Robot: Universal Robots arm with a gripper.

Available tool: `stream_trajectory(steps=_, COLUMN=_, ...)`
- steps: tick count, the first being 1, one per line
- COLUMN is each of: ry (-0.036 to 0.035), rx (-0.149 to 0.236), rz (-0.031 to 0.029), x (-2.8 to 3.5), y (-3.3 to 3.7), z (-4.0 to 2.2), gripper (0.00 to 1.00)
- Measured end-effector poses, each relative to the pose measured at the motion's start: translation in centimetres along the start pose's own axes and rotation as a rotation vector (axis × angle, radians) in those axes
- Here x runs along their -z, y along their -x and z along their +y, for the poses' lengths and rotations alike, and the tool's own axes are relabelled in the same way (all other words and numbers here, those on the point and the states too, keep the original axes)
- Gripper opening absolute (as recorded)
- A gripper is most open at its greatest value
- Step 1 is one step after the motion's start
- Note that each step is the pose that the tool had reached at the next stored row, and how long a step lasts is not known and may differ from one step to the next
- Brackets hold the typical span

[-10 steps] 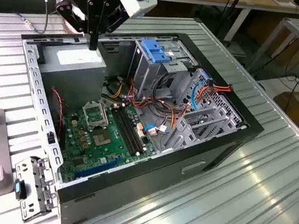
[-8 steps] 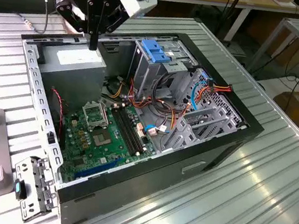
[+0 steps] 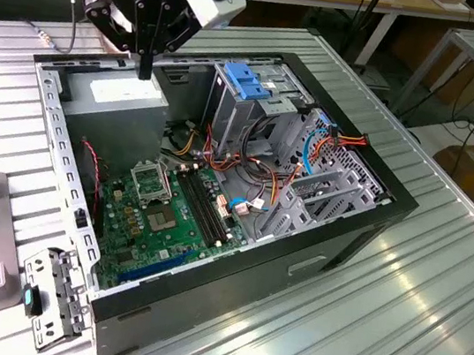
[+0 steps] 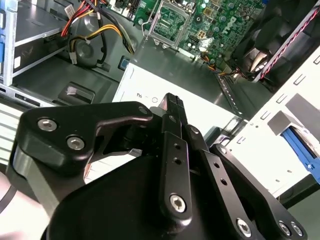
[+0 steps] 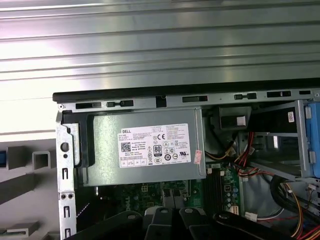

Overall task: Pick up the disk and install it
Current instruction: 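Reach for the disk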

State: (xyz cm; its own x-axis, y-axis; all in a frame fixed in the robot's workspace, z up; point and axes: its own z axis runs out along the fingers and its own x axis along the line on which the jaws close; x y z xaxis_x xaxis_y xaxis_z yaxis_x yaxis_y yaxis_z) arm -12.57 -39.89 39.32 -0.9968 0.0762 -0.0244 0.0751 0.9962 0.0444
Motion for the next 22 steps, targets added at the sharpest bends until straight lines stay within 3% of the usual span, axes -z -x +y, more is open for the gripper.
stream_trajectory(steps=9, ry=-0.0001, rx=0.0, rz=0.0009, x=-0.02, y=-0.7, z=-0.05, gripper=0.11)
stream_trajectory(steps=22, ry=-0.0003, rx=0.0, rz=0.0023, x=-0.05, y=-2.32, z=-0.18, gripper=0.11)
